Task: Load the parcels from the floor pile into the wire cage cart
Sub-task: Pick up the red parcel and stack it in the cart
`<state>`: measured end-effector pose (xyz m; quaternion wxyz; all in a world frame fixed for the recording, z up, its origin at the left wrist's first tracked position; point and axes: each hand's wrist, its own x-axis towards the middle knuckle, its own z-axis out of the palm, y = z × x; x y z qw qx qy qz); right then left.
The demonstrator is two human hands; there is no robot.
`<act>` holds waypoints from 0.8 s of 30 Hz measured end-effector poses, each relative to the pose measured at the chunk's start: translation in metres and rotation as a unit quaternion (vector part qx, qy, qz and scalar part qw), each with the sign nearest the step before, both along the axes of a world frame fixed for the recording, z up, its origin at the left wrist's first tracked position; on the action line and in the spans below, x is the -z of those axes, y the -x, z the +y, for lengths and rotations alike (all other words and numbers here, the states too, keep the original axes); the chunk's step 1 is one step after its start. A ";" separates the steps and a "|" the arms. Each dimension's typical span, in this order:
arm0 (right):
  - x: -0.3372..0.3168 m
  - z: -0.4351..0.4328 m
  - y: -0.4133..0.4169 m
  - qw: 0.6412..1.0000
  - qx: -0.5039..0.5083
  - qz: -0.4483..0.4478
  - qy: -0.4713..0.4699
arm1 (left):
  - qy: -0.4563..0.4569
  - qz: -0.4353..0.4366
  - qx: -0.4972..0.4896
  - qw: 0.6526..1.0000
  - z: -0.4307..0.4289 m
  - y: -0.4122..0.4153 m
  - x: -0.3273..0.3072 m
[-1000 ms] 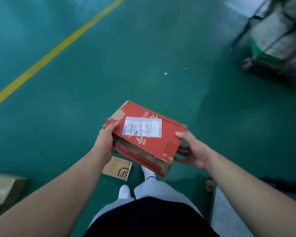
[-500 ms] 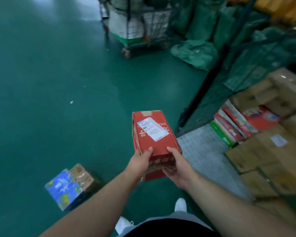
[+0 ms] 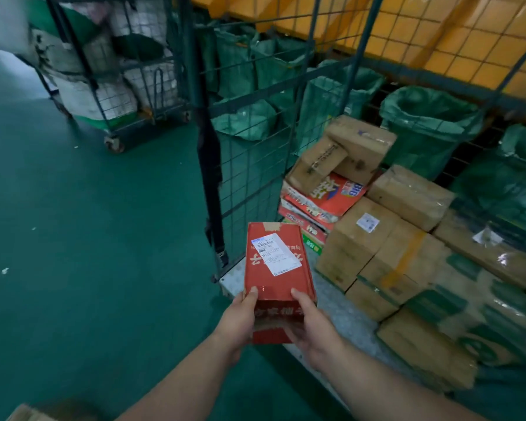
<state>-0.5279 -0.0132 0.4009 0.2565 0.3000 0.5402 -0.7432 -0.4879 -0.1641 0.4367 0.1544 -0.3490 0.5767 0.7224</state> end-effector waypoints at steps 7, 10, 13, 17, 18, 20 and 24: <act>0.002 0.099 0.046 0.996 0.086 0.000 0.028 | -0.073 -0.061 0.005 0.995 0.102 0.067 0.008; 0.005 0.119 0.062 0.991 0.125 -0.009 0.042 | -0.072 -0.080 0.008 0.994 0.124 0.091 0.011; 0.005 0.126 0.083 0.988 0.141 -0.004 0.062 | -0.039 -0.089 0.027 0.995 0.134 0.114 0.009; 0.005 0.129 0.122 0.982 0.173 0.021 0.065 | -0.033 -0.085 0.050 0.995 0.139 0.159 0.006; 0.006 0.128 0.132 0.982 0.174 0.030 0.066 | -0.035 -0.085 0.056 0.994 0.137 0.172 0.008; 0.009 0.122 0.155 0.980 0.181 0.037 0.069 | -0.044 -0.083 0.069 0.993 0.131 0.201 0.014; 0.013 0.102 0.212 0.974 0.208 0.041 0.074 | -0.059 -0.082 0.082 0.991 0.114 0.274 0.038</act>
